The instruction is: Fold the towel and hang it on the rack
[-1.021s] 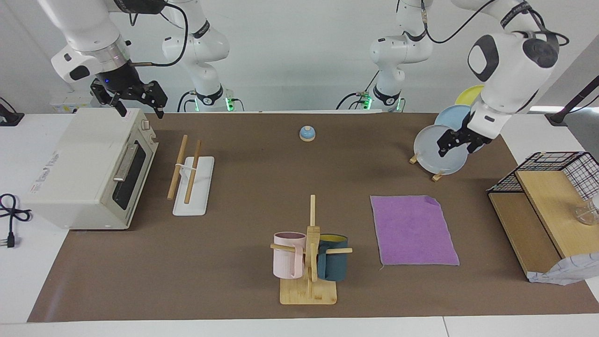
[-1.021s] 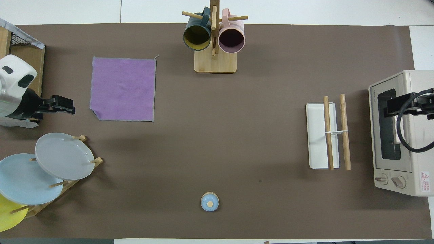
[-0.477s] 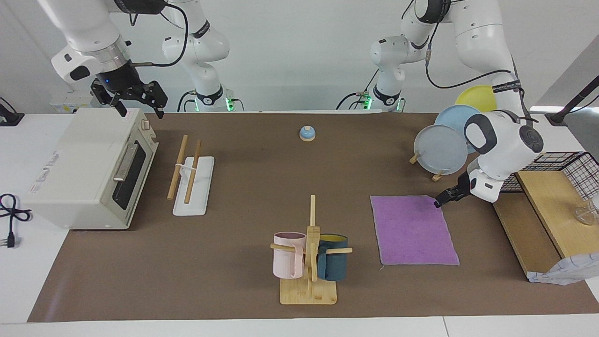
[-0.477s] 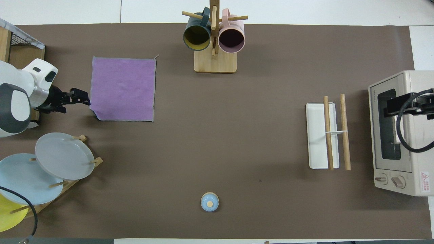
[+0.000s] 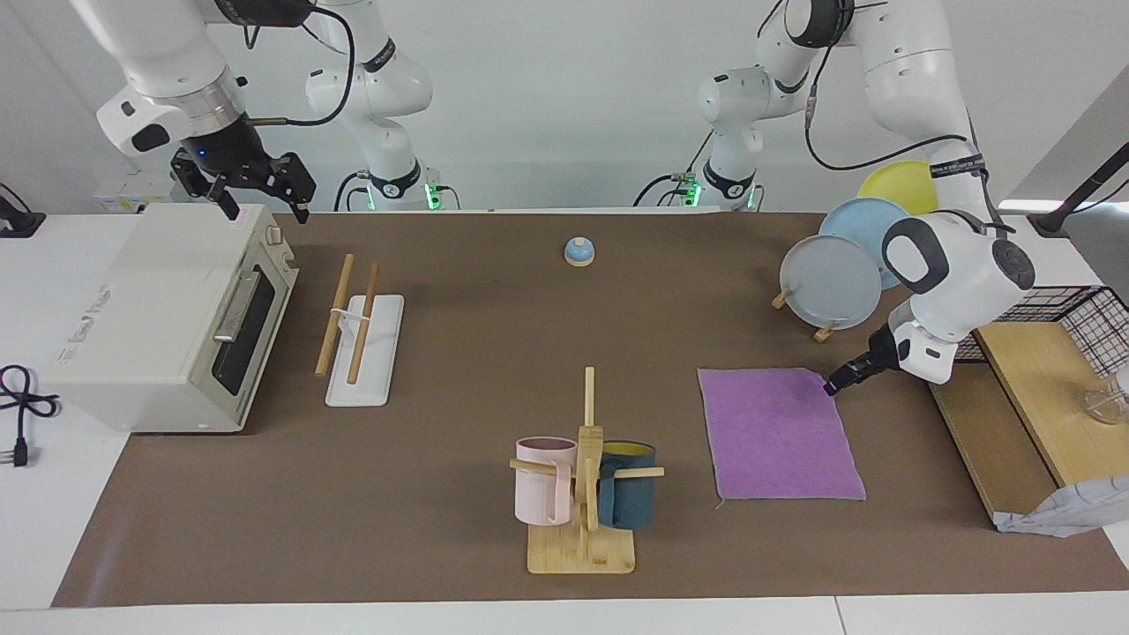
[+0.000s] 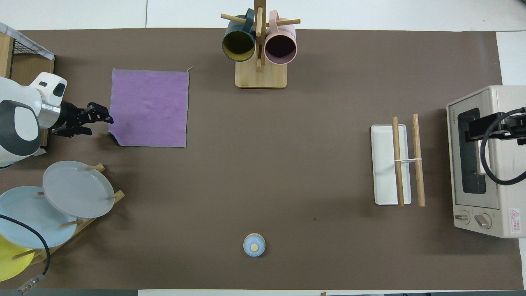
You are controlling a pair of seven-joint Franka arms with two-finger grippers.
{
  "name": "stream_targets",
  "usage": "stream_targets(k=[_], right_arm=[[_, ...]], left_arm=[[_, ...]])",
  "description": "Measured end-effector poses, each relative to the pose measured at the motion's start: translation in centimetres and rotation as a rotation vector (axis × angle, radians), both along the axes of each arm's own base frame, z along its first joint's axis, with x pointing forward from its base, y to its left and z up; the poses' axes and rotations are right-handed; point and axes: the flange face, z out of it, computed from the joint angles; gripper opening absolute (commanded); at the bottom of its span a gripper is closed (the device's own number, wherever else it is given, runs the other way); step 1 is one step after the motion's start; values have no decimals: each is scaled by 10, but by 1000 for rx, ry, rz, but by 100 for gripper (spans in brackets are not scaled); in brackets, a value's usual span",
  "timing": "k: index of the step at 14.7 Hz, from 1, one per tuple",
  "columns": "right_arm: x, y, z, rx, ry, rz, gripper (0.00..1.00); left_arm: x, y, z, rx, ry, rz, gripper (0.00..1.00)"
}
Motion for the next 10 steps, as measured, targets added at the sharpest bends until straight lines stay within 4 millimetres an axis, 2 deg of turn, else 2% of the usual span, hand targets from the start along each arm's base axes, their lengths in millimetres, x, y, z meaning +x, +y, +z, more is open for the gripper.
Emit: stream_targets(k=[7,8,10], right_arm=[[2,-2,-2,0,-9,-4,100],[2,-2,-3,0,-8,-4,100],[2,-2,-3,0,-7,-4,100]], left_arm=[[-6,-7,-16,0,18,12,47],[-7,-8,-17,0,20,11,42],[-7,-9,-17,-1,21,13,24]])
